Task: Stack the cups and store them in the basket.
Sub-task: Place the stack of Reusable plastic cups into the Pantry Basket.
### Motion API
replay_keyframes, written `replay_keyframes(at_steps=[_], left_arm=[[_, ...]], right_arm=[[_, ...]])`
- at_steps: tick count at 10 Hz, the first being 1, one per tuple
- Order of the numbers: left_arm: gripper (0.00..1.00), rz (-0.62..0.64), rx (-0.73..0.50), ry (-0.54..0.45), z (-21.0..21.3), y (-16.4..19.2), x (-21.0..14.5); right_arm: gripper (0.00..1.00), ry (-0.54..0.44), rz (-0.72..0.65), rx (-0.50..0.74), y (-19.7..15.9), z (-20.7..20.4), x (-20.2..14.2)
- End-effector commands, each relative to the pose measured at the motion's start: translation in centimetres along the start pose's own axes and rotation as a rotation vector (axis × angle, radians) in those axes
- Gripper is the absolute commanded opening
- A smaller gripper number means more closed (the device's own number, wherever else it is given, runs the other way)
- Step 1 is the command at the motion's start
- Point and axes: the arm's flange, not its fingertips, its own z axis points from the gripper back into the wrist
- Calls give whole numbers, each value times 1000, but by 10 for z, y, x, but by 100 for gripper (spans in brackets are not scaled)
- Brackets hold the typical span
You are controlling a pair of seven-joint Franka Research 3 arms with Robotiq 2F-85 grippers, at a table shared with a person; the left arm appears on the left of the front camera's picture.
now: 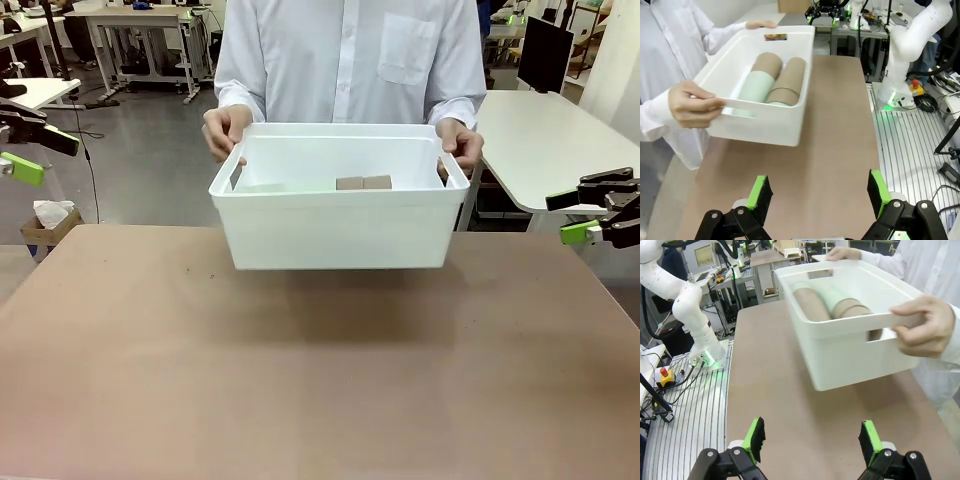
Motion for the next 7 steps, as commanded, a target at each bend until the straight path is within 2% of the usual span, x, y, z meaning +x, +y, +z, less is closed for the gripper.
replay_keyframes(at_steps=[1,7], left_arm=[[100,8,-4,-17,1,1,3],[100,8,-4,-17,1,1,3]], right_arm=[[100,-21,-15,-2,-1,0,5],[100,-21,-15,-2,-1,0,5]])
